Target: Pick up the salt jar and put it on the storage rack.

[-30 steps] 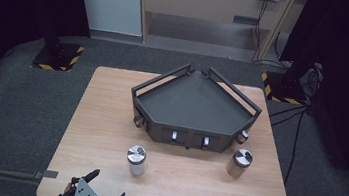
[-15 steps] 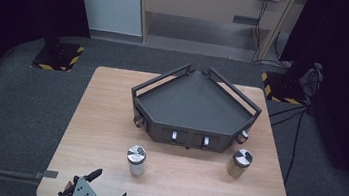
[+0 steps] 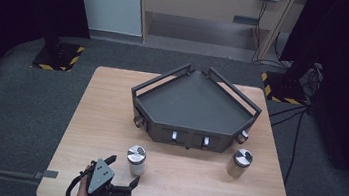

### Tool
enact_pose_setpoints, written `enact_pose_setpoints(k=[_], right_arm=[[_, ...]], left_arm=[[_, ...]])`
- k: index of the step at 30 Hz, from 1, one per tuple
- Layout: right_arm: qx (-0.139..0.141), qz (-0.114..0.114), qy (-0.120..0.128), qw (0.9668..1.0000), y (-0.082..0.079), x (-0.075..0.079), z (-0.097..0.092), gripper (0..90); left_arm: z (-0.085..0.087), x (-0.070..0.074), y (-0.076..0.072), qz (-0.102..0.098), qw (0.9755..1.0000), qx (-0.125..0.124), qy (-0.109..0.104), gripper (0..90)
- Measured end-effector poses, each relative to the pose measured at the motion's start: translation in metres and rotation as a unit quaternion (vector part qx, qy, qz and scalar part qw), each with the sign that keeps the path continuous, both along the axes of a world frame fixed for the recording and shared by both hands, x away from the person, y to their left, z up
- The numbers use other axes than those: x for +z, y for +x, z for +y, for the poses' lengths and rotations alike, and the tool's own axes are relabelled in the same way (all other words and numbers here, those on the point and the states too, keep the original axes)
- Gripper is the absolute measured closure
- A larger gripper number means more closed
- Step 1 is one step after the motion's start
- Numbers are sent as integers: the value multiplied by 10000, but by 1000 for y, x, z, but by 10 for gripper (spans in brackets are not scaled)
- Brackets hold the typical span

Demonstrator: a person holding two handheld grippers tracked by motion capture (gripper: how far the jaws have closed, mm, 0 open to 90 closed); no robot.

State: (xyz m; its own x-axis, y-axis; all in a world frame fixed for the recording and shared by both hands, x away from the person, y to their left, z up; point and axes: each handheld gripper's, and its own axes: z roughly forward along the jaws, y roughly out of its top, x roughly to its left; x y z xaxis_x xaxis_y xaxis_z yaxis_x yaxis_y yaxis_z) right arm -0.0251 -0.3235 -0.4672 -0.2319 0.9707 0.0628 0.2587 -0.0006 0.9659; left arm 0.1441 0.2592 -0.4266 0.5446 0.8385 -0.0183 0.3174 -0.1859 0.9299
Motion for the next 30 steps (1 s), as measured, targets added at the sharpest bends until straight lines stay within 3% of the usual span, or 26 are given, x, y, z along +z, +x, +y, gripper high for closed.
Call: enact_pose_setpoints(k=[8, 17, 30], right_arm=[[25, 10, 4, 10000, 1, 0, 0, 51], [18, 34, 17, 10000, 3, 0, 0, 52], [35, 54, 29, 10000, 5, -1, -1, 51]], left_arm=[[-14, -10, 26, 173, 9997, 80, 134, 0], [-27, -21, 42, 224, 9989, 129, 379, 35], [-26, -34, 52, 296, 9993, 115, 201, 218]])
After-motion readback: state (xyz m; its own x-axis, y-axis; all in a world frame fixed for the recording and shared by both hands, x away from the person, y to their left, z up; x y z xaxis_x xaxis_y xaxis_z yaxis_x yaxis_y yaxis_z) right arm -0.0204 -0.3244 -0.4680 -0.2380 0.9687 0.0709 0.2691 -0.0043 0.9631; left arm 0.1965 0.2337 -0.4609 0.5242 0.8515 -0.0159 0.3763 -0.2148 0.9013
